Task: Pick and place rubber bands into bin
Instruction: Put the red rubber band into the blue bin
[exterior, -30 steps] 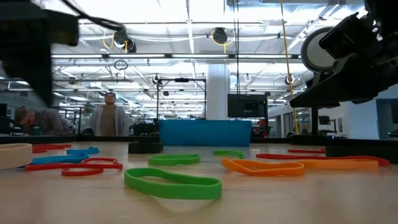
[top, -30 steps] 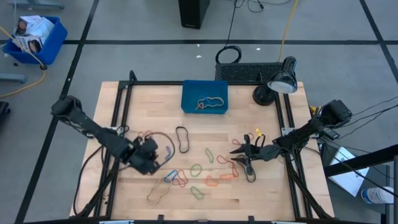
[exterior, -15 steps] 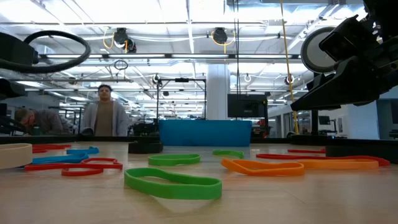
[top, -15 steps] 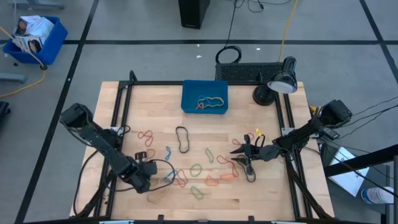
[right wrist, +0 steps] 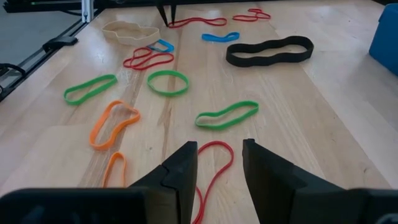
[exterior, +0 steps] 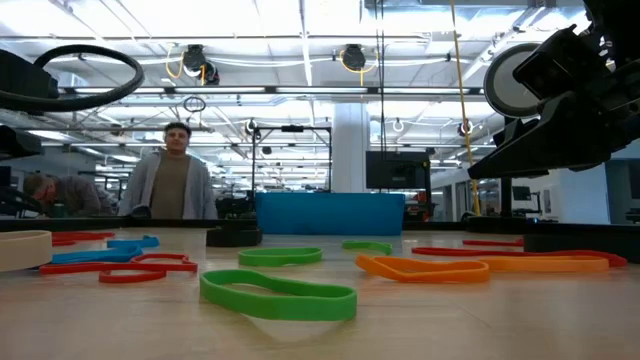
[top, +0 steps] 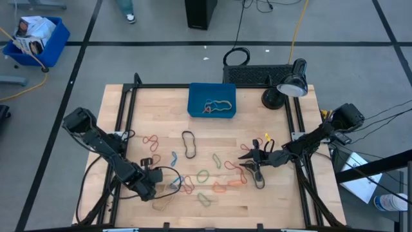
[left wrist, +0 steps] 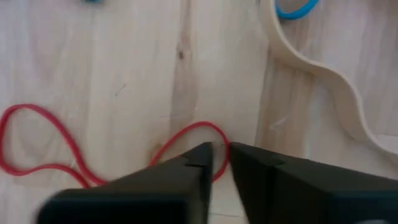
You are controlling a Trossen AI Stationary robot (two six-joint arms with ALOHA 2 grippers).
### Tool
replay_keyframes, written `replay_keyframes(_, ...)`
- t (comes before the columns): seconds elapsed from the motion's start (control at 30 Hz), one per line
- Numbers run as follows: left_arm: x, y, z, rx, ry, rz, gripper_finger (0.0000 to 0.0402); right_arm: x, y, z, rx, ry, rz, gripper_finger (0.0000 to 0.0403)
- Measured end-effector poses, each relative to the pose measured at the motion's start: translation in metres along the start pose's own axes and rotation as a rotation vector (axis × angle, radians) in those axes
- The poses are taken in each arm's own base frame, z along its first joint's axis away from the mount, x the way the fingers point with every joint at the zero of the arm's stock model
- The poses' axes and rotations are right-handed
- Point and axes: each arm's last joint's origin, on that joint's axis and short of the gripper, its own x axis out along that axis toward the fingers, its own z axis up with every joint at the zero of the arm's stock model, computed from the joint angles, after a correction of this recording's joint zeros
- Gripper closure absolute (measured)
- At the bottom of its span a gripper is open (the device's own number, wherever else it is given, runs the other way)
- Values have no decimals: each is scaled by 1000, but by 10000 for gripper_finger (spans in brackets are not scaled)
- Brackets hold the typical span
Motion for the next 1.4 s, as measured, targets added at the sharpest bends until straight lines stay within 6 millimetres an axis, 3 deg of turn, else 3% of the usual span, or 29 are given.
replay_keyframes(0.07,0,-1,1,-5,-7,-10,389,0,0,0,-1,0,0,284)
replay_keyframes(0.27,0,-1,2,-42,-33,-4,397,0,0,0,-1,3,2,284)
replay_keyframes(1.4,-1,-1,7,-45,-152,45,397,0,0,0,-2,4,2,284)
